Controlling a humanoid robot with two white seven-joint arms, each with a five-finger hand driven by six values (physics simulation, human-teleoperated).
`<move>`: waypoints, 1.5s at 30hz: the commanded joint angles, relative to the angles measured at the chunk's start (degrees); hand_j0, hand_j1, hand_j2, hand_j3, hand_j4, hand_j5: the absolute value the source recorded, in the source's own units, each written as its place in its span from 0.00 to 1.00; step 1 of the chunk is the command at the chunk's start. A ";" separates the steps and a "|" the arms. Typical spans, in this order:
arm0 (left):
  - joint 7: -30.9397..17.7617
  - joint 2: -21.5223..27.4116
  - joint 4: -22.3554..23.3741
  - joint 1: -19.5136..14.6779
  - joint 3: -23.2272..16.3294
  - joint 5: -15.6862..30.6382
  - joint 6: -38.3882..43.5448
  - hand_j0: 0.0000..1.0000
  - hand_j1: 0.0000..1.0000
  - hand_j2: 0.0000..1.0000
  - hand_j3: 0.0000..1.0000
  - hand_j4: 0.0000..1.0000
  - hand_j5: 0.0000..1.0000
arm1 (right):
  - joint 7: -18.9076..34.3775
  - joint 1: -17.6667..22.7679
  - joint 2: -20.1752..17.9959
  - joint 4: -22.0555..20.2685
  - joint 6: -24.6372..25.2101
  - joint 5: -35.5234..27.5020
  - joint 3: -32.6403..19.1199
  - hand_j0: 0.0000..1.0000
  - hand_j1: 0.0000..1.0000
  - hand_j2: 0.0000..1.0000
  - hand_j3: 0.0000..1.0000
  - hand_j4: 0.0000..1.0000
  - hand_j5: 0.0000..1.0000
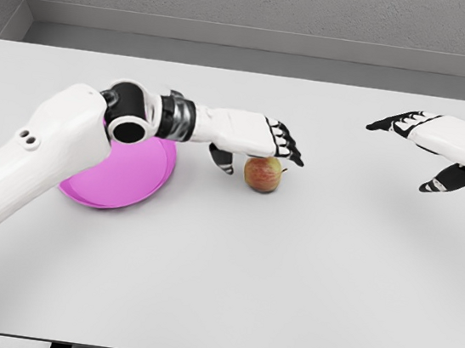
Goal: Put the apple on the plate with both arms
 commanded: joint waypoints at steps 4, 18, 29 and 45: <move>0.03 -1.01 1.46 -0.26 -2.20 0.15 0.12 1.00 1.00 1.00 1.00 1.00 1.00 | -0.03 0.18 -0.14 -0.02 0.07 -0.18 0.15 1.00 1.00 1.00 1.00 1.00 1.00; 0.03 -3.11 6.74 -1.41 -3.87 0.42 0.12 1.00 1.00 1.00 1.00 1.00 1.00 | -0.03 0.35 -0.41 0.60 0.16 -0.36 0.23 1.00 1.00 1.00 1.00 1.00 1.00; 0.12 -3.73 7.35 -1.58 -4.66 0.59 0.12 0.61 0.61 0.61 0.61 0.61 0.61 | -0.03 0.62 -0.32 0.60 0.24 -0.36 0.23 1.00 1.00 1.00 1.00 1.00 1.00; 0.56 -2.94 6.74 -1.58 -3.78 1.03 0.12 0.28 0.28 0.28 0.28 0.28 0.28 | -0.03 0.70 -0.41 0.07 0.16 -0.36 0.23 1.00 1.00 1.00 1.00 1.00 1.00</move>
